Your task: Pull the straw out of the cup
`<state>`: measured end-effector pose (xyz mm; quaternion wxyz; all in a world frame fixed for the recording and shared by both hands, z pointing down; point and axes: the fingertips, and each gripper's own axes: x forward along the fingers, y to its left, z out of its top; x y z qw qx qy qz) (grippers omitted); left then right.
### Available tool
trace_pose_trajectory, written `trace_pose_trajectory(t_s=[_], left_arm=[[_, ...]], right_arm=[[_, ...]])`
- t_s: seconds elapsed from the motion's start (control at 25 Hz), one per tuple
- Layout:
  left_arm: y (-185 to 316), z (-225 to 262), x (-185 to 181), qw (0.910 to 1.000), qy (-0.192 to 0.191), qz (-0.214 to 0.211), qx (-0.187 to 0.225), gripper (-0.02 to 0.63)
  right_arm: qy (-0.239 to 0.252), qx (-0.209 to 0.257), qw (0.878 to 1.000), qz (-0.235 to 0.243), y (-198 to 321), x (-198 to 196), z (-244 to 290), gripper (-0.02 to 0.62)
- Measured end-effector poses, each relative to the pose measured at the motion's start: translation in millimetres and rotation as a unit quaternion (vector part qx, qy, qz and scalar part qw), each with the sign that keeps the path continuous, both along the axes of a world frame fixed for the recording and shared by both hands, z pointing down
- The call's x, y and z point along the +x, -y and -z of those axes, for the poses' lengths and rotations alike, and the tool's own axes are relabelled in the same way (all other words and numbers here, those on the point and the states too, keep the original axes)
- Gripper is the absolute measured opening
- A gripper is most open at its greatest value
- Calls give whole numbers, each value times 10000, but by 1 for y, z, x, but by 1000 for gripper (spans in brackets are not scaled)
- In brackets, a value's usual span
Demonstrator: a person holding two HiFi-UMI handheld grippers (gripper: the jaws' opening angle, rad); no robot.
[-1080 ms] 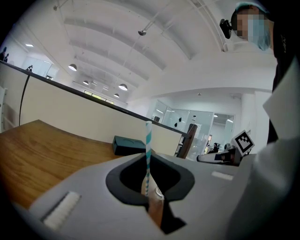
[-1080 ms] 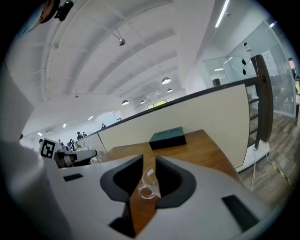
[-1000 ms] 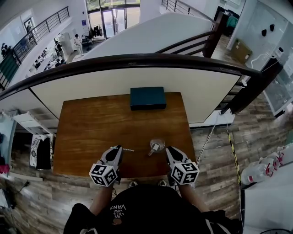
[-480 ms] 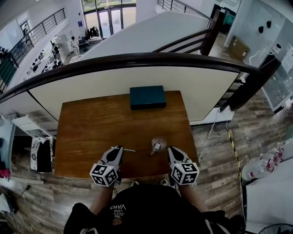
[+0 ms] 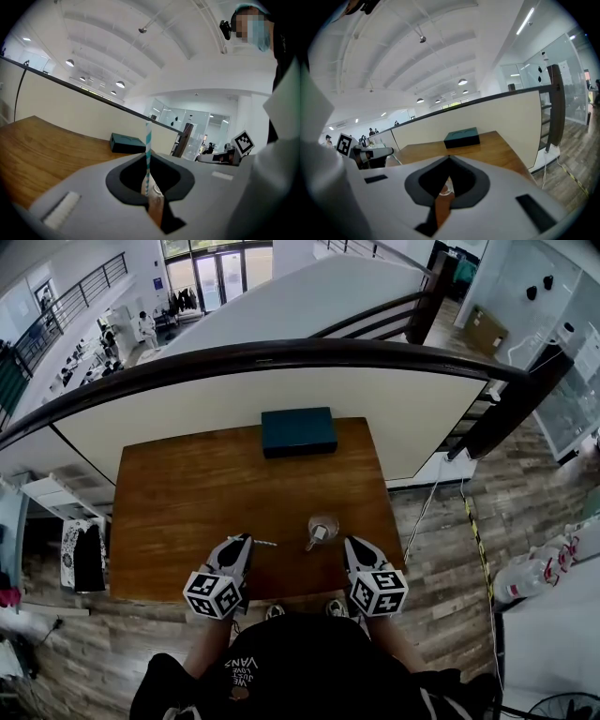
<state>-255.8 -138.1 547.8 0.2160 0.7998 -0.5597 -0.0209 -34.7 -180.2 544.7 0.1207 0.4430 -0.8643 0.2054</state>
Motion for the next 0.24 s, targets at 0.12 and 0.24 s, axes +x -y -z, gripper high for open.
trace_pose_trajectory(t_s=[0.12, 0.24], left_arm=[[1, 0, 0, 10000, 3, 9, 2, 32], [2, 1, 0, 10000, 8, 26, 20, 32]], right_arm=[[-3, 6, 10000, 25, 1, 0, 0, 12], [-5, 23, 10000, 51, 2, -1, 1, 12]])
